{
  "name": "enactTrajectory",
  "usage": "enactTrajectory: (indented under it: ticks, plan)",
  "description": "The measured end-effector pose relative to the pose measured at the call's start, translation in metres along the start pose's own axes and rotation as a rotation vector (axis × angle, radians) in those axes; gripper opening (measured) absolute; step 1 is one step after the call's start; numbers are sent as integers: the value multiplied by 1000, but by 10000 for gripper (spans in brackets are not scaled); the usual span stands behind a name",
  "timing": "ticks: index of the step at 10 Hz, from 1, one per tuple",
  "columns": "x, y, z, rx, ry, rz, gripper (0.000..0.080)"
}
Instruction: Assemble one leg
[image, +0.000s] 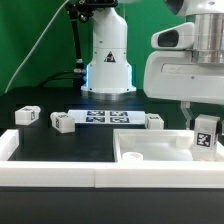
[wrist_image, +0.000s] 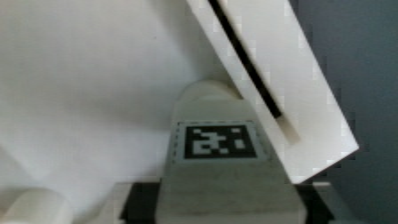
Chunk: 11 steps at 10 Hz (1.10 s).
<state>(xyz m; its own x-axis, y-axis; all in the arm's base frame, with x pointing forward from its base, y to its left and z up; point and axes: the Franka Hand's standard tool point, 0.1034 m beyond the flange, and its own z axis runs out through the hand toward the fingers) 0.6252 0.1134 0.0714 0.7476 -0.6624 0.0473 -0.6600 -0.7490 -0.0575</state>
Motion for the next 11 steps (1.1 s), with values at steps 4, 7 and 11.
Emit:
enactTrajectory:
  ticks: [4,7,11]
  plan:
    - [-5,-2,1,15,7,557,290]
    - [-10,-5,0,17,25,950,290]
    - [-9,-5,0,35,-16,1213,290]
